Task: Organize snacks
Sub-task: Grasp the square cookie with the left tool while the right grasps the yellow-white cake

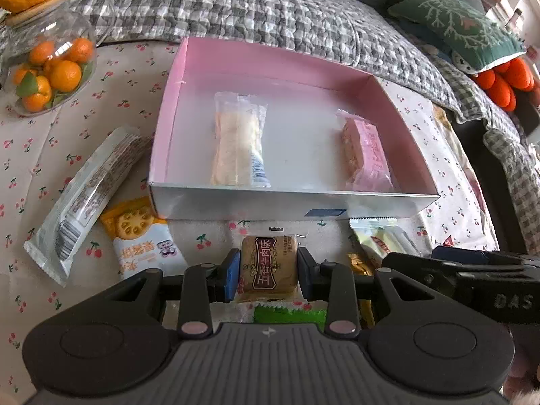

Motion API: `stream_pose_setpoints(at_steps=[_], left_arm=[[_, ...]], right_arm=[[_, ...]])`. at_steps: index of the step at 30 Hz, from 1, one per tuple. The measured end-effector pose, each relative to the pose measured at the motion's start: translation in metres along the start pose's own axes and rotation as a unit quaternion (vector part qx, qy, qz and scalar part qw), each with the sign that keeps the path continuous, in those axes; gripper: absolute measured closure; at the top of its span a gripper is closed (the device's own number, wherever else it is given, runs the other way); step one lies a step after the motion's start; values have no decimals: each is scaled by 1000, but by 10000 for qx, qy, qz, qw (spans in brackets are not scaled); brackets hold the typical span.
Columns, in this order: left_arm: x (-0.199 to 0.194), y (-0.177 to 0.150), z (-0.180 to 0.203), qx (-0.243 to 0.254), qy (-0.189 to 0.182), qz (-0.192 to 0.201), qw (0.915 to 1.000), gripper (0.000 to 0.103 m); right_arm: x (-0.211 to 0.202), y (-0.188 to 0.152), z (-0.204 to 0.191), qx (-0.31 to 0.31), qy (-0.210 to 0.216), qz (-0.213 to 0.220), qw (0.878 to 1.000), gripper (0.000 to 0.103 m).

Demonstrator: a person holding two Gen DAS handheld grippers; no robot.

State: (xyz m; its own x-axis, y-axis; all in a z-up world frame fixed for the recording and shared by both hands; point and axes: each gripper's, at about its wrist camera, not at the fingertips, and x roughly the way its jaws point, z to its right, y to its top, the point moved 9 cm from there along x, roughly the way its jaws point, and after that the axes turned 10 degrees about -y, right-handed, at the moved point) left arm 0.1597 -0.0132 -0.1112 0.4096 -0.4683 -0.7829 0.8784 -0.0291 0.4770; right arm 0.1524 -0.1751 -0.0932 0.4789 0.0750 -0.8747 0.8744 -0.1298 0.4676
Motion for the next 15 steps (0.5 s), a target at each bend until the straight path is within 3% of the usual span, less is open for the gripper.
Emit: stream_pose_setpoints(at_steps=[9, 12, 15], left_arm=[[-2, -2, -1, 23, 16, -58, 10000, 71], [0, -2, 0, 70, 34, -81, 9999, 71], [0, -3, -1, 94, 42, -98, 9999, 71]], right_arm=[[15, -5, -6, -263, -283, -92, 9992, 38], [17, -6, -7, -406, -457, -41, 9981, 54], [17, -6, -5, -386, -483, -45, 9981, 54]])
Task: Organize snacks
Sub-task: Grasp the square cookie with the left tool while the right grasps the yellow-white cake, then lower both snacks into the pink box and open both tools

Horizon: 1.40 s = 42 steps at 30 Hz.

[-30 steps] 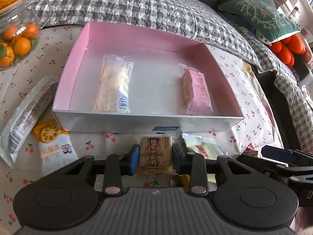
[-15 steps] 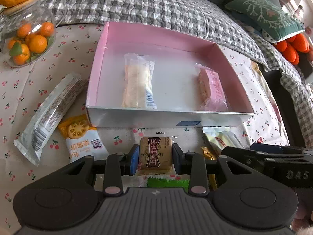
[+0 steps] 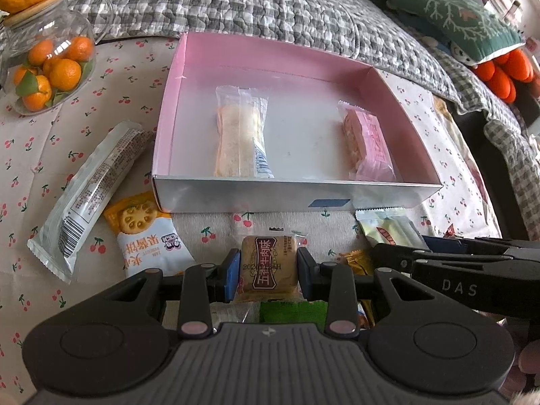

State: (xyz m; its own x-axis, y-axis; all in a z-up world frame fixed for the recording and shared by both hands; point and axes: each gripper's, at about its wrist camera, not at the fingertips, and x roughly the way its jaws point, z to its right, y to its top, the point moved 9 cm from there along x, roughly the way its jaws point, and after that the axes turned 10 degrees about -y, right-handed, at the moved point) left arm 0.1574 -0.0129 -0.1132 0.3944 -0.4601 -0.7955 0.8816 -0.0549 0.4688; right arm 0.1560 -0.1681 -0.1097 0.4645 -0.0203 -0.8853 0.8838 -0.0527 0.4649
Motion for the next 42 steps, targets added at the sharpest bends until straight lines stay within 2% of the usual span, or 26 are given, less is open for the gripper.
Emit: stream_pose_setpoints(at_steps=[8, 18, 24, 37, 42], left_arm=[[-2, 0, 1, -17, -36, 2, 10000, 71], [-15, 1, 8, 8, -211, 52, 9998, 71], [-28, 7, 12, 30, -325, 219, 9992, 71], [-43, 43, 6, -445, -437, 724, 9954, 71], [-33, 67, 9, -383, -358, 805, 9954, 71]], right_arm=[[-6, 0, 6, 173, 26, -46, 9998, 55], [-23, 4, 13, 496, 285, -38, 9984, 55], [-36, 9, 14, 634, 488, 24, 9968, 55], [-48, 39, 31, 1411, 860, 227, 9860, 55], [-49, 65, 36, 1763, 1113, 559, 9764, 55]])
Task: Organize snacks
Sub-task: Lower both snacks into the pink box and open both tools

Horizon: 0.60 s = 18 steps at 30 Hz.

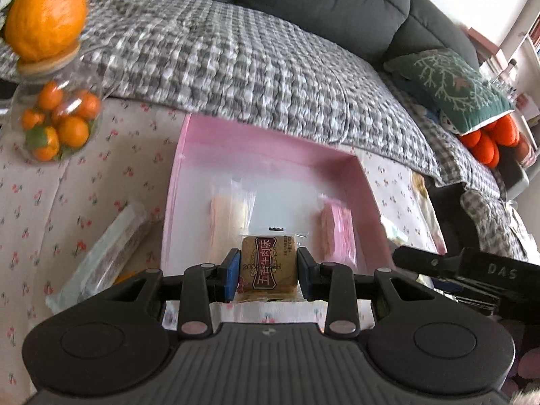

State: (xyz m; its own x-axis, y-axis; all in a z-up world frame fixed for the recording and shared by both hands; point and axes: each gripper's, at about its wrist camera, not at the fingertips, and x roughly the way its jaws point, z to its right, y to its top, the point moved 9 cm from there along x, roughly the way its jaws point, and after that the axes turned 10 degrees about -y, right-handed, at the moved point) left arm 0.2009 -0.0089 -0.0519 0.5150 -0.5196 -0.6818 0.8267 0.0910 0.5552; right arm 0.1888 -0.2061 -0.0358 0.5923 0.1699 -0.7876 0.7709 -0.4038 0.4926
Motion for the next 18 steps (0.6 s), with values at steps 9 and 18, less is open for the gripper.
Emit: stream_pose_setpoints(at_steps=[9, 18], left_arm=[[43, 43, -8, 253, 184, 119, 9994, 71], [84, 51, -7, 634, 107, 54, 9979, 71]], right_arm=[[32, 2, -24, -183, 181, -51, 9997, 55], [61, -10, -36, -449, 88, -259, 9986, 54]])
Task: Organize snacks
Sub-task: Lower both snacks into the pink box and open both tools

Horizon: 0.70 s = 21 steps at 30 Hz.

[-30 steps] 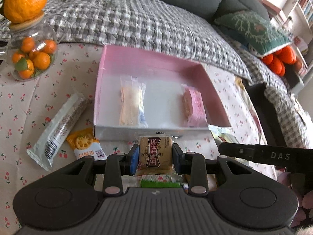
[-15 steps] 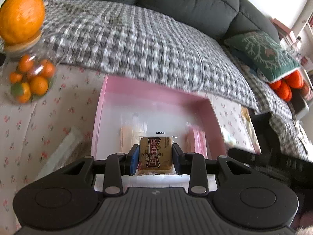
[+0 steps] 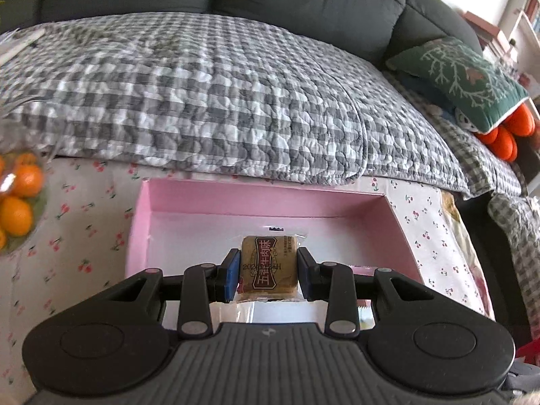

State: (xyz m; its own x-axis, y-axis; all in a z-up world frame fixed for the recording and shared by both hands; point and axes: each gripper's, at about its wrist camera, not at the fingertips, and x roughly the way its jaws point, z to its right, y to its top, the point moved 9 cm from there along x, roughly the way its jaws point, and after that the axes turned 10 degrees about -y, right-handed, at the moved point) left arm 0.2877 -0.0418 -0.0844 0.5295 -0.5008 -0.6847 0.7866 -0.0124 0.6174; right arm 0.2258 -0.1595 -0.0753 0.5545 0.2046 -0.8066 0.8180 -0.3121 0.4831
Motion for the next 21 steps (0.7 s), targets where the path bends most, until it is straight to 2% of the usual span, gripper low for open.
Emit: stream_pose_setpoints(at_steps=[11, 12, 13, 14, 15, 18, 21], left_arm=[[23, -4, -11, 92, -20, -61, 9999, 70], [22, -5, -11, 113, 4, -30, 9999, 66], [21, -5, -11, 149, 20, 5, 9999, 61], [21, -4, -10, 171, 27, 22, 9998, 50], [20, -4, -10, 191, 38, 53, 9998, 45], [17, -3, -9, 251, 45, 69, 9997, 41], [15, 0, -9, 233, 53, 78, 9997, 36]], right_arm=[[8, 0, 5, -105, -3, -14, 9999, 52], [8, 0, 5, -90, 16, -38, 10000, 49], [8, 0, 5, -54, 25, -65, 10000, 41], [8, 0, 6, -17, 22, -62, 10000, 38], [7, 1, 5, -11, 23, -48, 10000, 36], [7, 0, 5, -50, -4, -73, 10000, 36], [5, 0, 5, -81, -28, -69, 9999, 31]])
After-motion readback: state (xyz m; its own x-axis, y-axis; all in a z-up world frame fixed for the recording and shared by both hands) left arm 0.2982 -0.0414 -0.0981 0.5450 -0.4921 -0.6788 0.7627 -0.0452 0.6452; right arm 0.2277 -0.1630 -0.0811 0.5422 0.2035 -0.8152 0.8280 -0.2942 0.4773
